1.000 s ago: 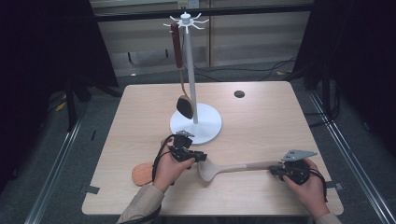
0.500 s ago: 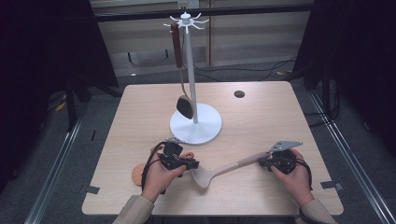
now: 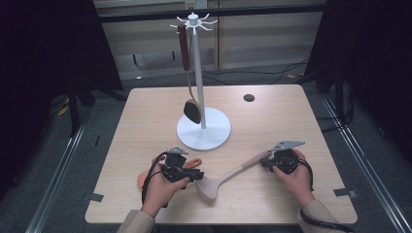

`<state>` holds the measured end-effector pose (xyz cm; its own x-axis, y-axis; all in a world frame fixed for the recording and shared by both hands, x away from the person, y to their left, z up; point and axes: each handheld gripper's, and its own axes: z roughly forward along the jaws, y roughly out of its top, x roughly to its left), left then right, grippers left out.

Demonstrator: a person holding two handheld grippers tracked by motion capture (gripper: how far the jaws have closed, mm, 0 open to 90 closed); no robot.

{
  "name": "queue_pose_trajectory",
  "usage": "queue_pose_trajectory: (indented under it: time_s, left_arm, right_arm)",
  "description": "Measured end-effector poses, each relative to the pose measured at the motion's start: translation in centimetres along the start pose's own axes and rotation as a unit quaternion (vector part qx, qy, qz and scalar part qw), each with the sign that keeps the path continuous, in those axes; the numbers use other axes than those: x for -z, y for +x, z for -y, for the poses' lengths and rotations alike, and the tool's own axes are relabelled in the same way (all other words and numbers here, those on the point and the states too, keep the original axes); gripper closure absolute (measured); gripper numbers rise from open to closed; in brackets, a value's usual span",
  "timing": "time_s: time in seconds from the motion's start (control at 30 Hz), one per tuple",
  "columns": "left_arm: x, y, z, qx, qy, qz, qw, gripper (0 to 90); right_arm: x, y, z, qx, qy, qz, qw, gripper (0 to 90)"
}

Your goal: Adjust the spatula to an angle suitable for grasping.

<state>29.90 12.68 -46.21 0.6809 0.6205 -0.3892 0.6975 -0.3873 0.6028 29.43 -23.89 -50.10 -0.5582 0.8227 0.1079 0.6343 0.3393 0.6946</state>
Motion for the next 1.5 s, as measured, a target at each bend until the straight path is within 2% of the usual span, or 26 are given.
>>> queue_pose_trajectory:
  time_s: [0.07, 0.4, 0.47, 0.53, 0.63, 0.7, 0.8, 0.87, 0.97, 1.17, 1.37, 1.43, 1.5]
  left_arm:
    - [0.1, -0.1, 0.0, -0.008, 0.004, -0.001, 1.0, 74.0]
    - [0.0, 0.0, -0.1, -0.018, 0.002, -0.003, 0.9998, 73.7]
    - [-0.1, 0.0, -0.3, -0.023, 0.005, -0.002, 0.9997, 74.0]
    - [0.0, 0.0, -0.5, -0.026, -0.002, 0.0, 0.9997, 72.4]
    - [-0.1, -0.3, -1.2, -0.045, -0.01, -0.013, 0.9989, 64.2]
    - [-0.2, -0.5, -1.8, -0.048, -0.016, -0.011, 0.9987, 64.4]
    - [-0.3, -0.9, -2.7, -0.06, -0.023, -0.012, 0.9979, 59.3]
    - [-0.5, -1.3, -3.5, -0.063, -0.028, -0.001, 0.9976, 58.0]
    - [-1.1, -1.8, -4.6, -0.073, -0.034, 0.002, 0.9967, 56.1]
    - [-2.8, -3.3, -6.5, -0.102, -0.014, 0.006, 0.9947, 54.7]
    - [-4.7, -4.3, -7.7, -0.112, 0.004, 0.012, 0.9936, 54.1]
    - [-5.3, -4.5, -8.1, -0.127, 0.015, 0.008, 0.9917, 54.5]
    - [-6.0, -4.8, -8.4, -0.128, 0.015, 0.011, 0.9916, 54.2]
  right_arm:
    - [-0.2, 0.0, -0.1, -0.001, -0.005, 0.002, 1.0, 89.3]
    - [-0.3, 0.0, -0.2, -0.007, -0.009, 0.002, 0.9999, 87.4]
    - [-0.1, 0.1, -0.2, -0.009, -0.016, 0.0, 0.9998, 86.2]
    - [0.2, 0.2, -0.1, -0.001, -0.025, -0.001, 0.9997, 84.2]
    - [0.9, 0.2, 0.1, 0.006, -0.033, 0.001, 0.9994, 79.2]
    - [1.4, 0.1, 0.5, -0.001, -0.037, 0.009, 0.9993, 74.9]
    - [2.2, -0.2, 1.0, -0.018, -0.041, 0.018, 0.9988, 68.1]
    - [2.8, -0.4, 1.5, -0.029, -0.048, 0.024, 0.9981, 62.8]
    - [3.6, -0.4, 1.8, -0.039, -0.057, 0.025, 0.9973, 57.7]
    - [4.4, -0.7, 2.0, -0.054, -0.067, 0.034, 0.9957, 47.9]
    - [4.6, -0.9, 1.9, -0.063, -0.076, 0.033, 0.9945, 33.8]
    - [4.7, -1.0, 1.8, -0.063, -0.077, 0.032, 0.9945, 31.1]
    - [4.9, -1.0, 1.9, -0.065, -0.08, 0.031, 0.9942, 28.9]
